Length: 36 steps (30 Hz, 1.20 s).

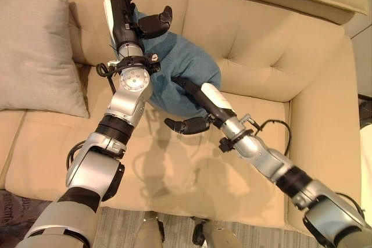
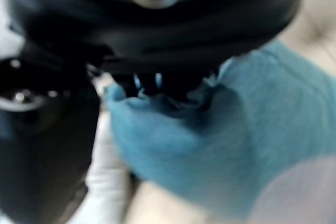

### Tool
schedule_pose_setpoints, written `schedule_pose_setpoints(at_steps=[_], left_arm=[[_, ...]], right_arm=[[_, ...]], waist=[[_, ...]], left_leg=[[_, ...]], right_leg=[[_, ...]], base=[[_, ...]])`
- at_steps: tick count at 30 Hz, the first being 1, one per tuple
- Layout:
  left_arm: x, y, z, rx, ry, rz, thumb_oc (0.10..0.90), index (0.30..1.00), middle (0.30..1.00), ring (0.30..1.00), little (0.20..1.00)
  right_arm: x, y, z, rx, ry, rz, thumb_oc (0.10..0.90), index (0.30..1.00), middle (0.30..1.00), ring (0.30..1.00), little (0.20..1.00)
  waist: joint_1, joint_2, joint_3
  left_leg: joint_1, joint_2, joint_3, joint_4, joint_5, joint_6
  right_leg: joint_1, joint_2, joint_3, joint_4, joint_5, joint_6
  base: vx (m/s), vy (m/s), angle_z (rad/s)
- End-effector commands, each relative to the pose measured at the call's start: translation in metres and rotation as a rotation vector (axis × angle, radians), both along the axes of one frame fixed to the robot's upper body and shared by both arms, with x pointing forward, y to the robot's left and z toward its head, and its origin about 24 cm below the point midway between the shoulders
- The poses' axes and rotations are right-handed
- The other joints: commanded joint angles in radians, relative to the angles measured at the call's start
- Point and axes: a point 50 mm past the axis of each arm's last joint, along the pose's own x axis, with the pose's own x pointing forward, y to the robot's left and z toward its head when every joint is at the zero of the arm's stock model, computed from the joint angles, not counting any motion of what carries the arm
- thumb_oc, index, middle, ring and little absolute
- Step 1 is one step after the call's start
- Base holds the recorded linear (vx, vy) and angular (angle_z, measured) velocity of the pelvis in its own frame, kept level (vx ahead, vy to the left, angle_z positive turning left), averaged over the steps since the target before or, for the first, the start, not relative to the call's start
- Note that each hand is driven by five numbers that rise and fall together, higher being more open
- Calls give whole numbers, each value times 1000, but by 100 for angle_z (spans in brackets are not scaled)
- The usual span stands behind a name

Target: Pick up all the scattered cushions and arrange them neatly on the sofa.

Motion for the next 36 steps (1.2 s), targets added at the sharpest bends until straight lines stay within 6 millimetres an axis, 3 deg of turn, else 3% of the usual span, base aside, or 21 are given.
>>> schedule_pose_setpoints(at_steps=[1, 2, 3, 4, 5, 6, 7, 11, 12, 13, 14, 18, 20, 22, 23, 26, 28, 29, 30, 31, 36], left_arm=[[-92, -43, 97, -54, -653, -454, 800, 900, 900, 900, 900], [-102, -32, 60, -64, -620, -581, 800, 900, 900, 900, 900], [-105, -29, 41, -63, -577, -644, 800, 900, 900, 900, 900], [-105, -28, 40, -64, -574, -644, 800, 900, 900, 900, 900], [-115, -13, 7, -91, -509, -733, 800, 900, 900, 900, 900], [-115, -12, 6, -92, -507, -733, 800, 900, 900, 900, 900], [-117, -7, -9, -116, -469, -739, 800, 900, 900, 900, 900], [-130, 8, -40, -142, -383, -787, 800, 900, 900, 900, 900], [-133, 11, -49, -158, -356, -801, 800, 900, 900, 900, 900], [-133, 12, -50, -158, -353, -800, 800, 900, 900, 900, 900], [-139, 19, -74, -186, -253, -813, 800, 900, 900, 900, 900], [-145, 20, -119, -277, -57, -858, 800, 900, 900, 900, 900], [-142, 9, -136, -373, 10, -895, 800, 900, 900, 900, 900], [-139, 1, -140, -380, 36, -924, 800, 900, 900, 900, 900], [-134, -14, -151, -412, 114, -982, 800, 900, 900, 900, 900], [-129, -27, -164, -401, 186, -1004, 800, 900, 900, 900, 900], [-126, -29, -171, -417, 213, -982, 800, 900, 900, 900, 900], [-126, -29, -171, -416, 212, -983, 800, 900, 900, 900, 900], [-115, -32, -191, -434, 295, -892, 800, 900, 900, 900, 900], [-114, -32, -192, -434, 295, -891, 800, 900, 900, 900, 900], [-89, -27, -208, -245, 383, -717, 800, 900, 900, 900, 900]], right_arm=[[9, 1, 27, -13, -154, -110, 800, 900, 900, 900, 900], [14, -16, 35, -47, -202, -181, 800, 900, 900, 900, 900], [16, -26, 37, -64, -214, -218, 800, 900, 900, 900, 900], [16, -25, 36, -65, -212, -217, 800, 900, 900, 900, 900], [20, -45, 48, -89, -265, -281, 800, 900, 900, 900, 900], [20, -45, 47, -90, -263, -279, 800, 900, 900, 900, 900], [21, -55, 54, -91, -290, -309, 800, 900, 900, 900, 900], [21, -89, 66, -135, -363, -421, 800, 900, 900, 900, 900], [21, -97, 66, -153, -373, -450, 800, 900, 900, 900, 900], [21, -96, 65, -153, -371, -448, 800, 900, 900, 900, 900], [20, -113, 64, -181, -388, -513, 800, 900, 900, 900, 900], [14, -142, 59, -145, -395, -626, 800, 900, 900, 900, 900], [8, -151, 55, -132, -420, -672, 800, 900, 900, 900, 900], [7, -153, 55, -127, -448, -696, 800, 900, 900, 900, 900], [6, -153, 60, -118, -508, -740, 800, 900, 900, 900, 900], [5, -151, 68, -70, -564, -789, 800, 900, 900, 900, 900], [3, -150, 70, -62, -582, -789, 800, 900, 900, 900, 900], [3, -150, 70, -62, -583, -790, 800, 900, 900, 900, 900], [-4, -152, 73, -83, -644, -811, 800, 900, 900, 900, 900], [-5, -152, 73, -84, -643, -811, 800, 900, 900, 900, 900], [-21, -156, 83, 95, -729, -795, 800, 900, 900, 900, 900]], waist=[[109, 23, -30], [139, 25, -29], [149, 28, -32], [147, 28, -35], [171, 26, -31], [169, 26, -33], [180, 25, -31], [212, 17, -25], [219, 18, -20], [217, 17, -26], [226, 14, -26], [237, 11, -21], [231, 5, -22], [231, 3, -24], [223, 0, -27], [213, -1, -25], [206, -5, -32], [208, -3, -27], [190, -9, -34], [189, -10, -39], [141, -11, -52]], left_leg=[[50, -10, 43, 4, -166, -46], [53, -16, 35, 4, -166, -44], [55, -18, 31, 4, -166, -43], [55, -18, 31, 4, -166, -43], [56, -23, 26, 4, -168, -42], [56, -23, 26, 4, -168, -42], [57, -25, 23, 4, -167, -41], [69, -18, 4, 4, -187, -52], [61, -22, 9, 4, -165, -44], [71, -17, 3, 4, -188, -51], [76, -18, -1, 4, -190, -47], [93, -17, -6, 4, -194, -40], [101, -17, -12, 4, -196, -37], [104, -17, -15, 4, -198, -36], [106, -15, -17, 4, -200, -33], [98, -20, -12, 4, -177, -22], [109, -14, -18, 4, -201, -29], [100, -19, -12, 4, -178, -22], [103, -18, -12, 4, -181, -21], [112, -13, -19, 4, -204, -28], [101, -15, -4, 4, -186, -23]], right_leg=[[73, -58, -63, 10, -123, 90], [81, -60, -70, 10, -128, 84], [85, -61, -74, 10, -129, 82], [85, -61, -75, 10, -130, 82], [90, -64, -79, 10, -131, 81], [90, -64, -79, 10, -131, 81], [92, -64, -78, 10, -132, 80], [110, -57, -70, 10, -158, 80], [103, -62, -83, 10, -140, 75], [111, -57, -70, 10, -160, 80], [116, -56, -68, 10, -162, 78], [132, -52, -66, 10, -169, 74], [143, -50, -70, 10, -173, 73], [146, -49, -71, 10, -173, 73], [148, -48, -68, 10, -175, 74], [138, -53, -76, 10, -154, 70], [147, -48, -62, 10, -175, 73], [139, -53, -75, 10, -155, 69], [139, -53, -72, 10, -156, 68], [147, -47, -59, 10, -175, 72], [126, -53, -61, 10, -153, 72]], base=[[-44, -3, 26], [50, -38, 29], [47, -27, 25], [23, -6, 24], [11, 1, 29], [13, 3, 27], [2, -10, 18], [36, -45, 6], [-5, -17, 7], [0, 0, 0], [98, -59, 1], [7, -8, 4], [-2, -7, 8], [-6, -1, 11], [-96, 42, 6], [-38, 23, 0], [39, -15, -1], [-82, 55, 1], [0, 0, 0], [-6, 37, 1], [-1, 41, 0]])
